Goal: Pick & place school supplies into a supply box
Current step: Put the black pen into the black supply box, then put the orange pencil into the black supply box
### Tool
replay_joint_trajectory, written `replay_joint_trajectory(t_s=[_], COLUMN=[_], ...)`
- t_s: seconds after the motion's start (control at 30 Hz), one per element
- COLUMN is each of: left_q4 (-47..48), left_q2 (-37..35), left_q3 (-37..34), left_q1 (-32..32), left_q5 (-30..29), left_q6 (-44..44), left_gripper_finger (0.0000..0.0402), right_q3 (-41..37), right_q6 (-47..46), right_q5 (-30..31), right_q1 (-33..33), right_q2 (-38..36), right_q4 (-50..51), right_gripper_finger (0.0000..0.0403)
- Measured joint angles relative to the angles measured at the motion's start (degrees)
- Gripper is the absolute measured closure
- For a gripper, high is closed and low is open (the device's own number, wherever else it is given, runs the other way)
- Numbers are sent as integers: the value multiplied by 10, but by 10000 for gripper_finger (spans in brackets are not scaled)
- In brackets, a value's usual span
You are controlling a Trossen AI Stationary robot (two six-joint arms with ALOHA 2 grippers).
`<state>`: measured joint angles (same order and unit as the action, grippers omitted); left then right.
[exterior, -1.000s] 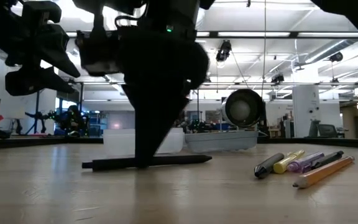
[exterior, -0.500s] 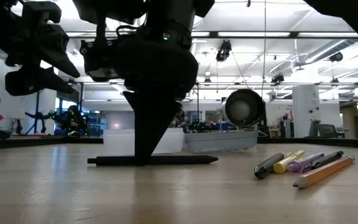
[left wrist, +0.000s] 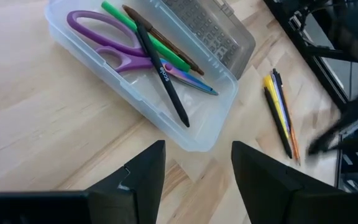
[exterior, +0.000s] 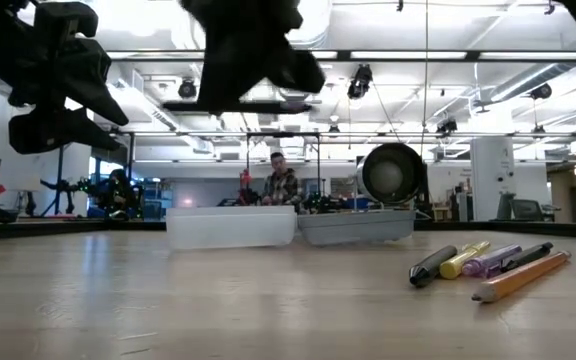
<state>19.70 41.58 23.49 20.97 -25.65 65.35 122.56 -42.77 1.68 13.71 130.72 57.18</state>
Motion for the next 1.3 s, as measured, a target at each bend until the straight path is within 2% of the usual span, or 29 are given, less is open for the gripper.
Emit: replay_joint_trajectory(t_s=[0.17, 0.3, 0.5, 0.63, 0.77, 0.9, 1.03, 1.2, 1.3], left_q4=[0, -1, -2, -2, -2, -2, -2, -2, -2], left_q2=[0, -1, -1, -1, 0, 0, 0, 0, 0], left_q3=[0, 0, 0, 0, 0, 0, 0, 0, 0], left_q1=[2, 8, 20, 27, 30, 30, 30, 30, 30], left_q5=[0, 0, 0, 0, 0, 0, 0, 0, 0], left_q6=[-1, -1, -1, -1, -3, -13, -17, -18, -18], left_gripper_finger=[233, 233, 233, 233, 233, 233, 233, 233, 233], right_q3=[-16, -48, -117, -147, -168, -176, -154, -108, -90], right_q6=[-130, -162, -222, -259, -263, -272, -234, -92, -18], right_q5=[111, 98, 46, 72, 118, 120, 134, 158, 145], right_q1=[-40, -89, -136, -140, -140, -146, -139, -104, -76], right_q2=[-37, -51, -17, -13, -18, -20, -21, -47, -65], right_q4=[-22, -78, -139, -144, -141, -142, -139, -111, -64], right_gripper_finger=[389, 389, 389, 378, 343, 304, 267, 238, 236])
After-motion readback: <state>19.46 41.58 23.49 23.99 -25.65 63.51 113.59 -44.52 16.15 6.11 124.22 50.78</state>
